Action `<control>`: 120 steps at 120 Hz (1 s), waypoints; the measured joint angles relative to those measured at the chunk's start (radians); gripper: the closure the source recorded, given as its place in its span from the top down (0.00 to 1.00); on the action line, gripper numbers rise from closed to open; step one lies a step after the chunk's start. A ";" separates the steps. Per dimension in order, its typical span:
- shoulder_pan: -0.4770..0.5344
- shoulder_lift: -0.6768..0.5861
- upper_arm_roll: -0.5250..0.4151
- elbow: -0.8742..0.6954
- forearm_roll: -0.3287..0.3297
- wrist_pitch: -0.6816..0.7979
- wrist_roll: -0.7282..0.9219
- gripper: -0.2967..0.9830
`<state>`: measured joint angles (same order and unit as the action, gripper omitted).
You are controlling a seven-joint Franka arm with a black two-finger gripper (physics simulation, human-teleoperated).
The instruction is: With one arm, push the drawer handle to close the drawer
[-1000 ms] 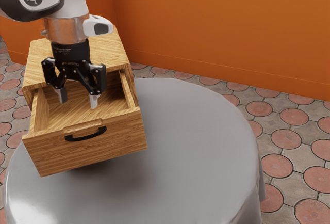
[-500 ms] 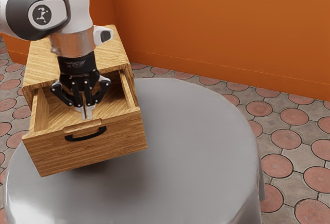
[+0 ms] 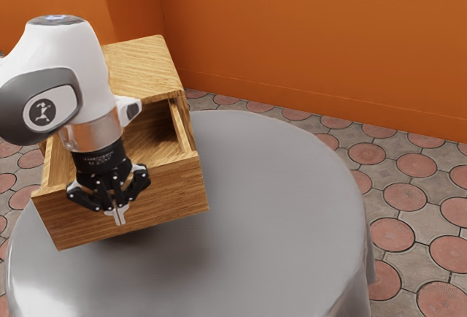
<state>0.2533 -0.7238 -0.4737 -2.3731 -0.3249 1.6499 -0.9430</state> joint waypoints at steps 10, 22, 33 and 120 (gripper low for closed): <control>-0.035 -0.004 0.039 -0.028 0.001 0.046 0.005 0.16; -0.048 -0.002 0.050 -0.038 0.017 0.090 0.014 0.15; -0.052 0.000 0.055 -0.044 0.033 0.122 0.029 0.15; -0.094 0.074 0.143 -0.067 0.168 0.246 0.129 0.15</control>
<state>0.1589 -0.6495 -0.3304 -2.4397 -0.1570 1.8962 -0.8140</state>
